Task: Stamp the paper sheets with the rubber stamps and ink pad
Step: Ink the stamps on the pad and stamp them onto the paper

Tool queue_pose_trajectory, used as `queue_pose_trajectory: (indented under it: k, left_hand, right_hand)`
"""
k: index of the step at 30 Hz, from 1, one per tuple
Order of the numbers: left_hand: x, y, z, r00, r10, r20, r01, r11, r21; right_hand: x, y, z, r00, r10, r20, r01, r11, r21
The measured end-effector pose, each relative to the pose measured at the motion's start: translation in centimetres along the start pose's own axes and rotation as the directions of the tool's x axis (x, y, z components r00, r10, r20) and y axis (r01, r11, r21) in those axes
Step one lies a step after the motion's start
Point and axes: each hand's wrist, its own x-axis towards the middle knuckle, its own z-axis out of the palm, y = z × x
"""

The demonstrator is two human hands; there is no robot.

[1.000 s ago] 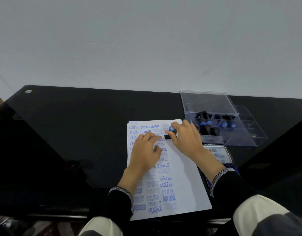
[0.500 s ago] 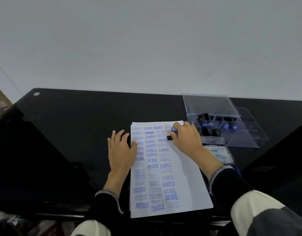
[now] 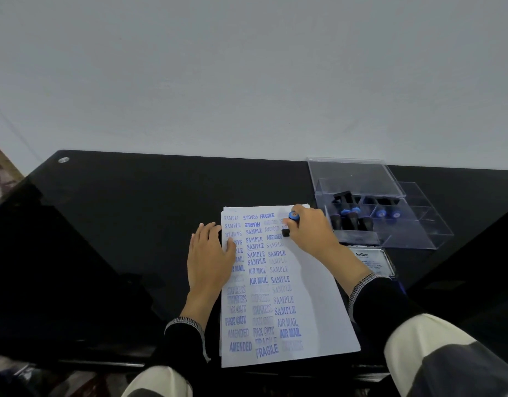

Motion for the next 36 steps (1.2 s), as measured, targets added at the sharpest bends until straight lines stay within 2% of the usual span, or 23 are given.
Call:
queue_pose_trajectory:
  k: [9, 19, 26, 36]
  left_hand:
    - [0.0, 0.0, 0.1, 1.000, 0.017, -0.002, -0.017, 1.000, 0.015]
    - [-0.2, 0.2, -0.2, 1.000, 0.021, -0.003, -0.021, 1.000, 0.001]
    - [-0.1, 0.2, -0.2, 1.000, 0.016, 0.001, -0.016, 1.000, -0.001]
    - [-0.1, 0.2, -0.1, 1.000, 0.004, 0.004, -0.004, 1.000, -0.001]
  right_hand:
    - [-2.0, 0.2, 1.4, 0.993, 0.013, -0.114, -0.004, 0.997, 0.071]
    - [-0.6, -0.2, 0.8, 0.997, 0.015, -0.073, -0.012, 0.999, 0.041]
    - [-2.4, 0.2, 1.9, 0.980, -0.017, -0.198, 0.042, 0.992, 0.123]
    - [-0.8, 0.1, 1.5, 0.992, 0.004, -0.127, 0.008, 0.996, 0.089]
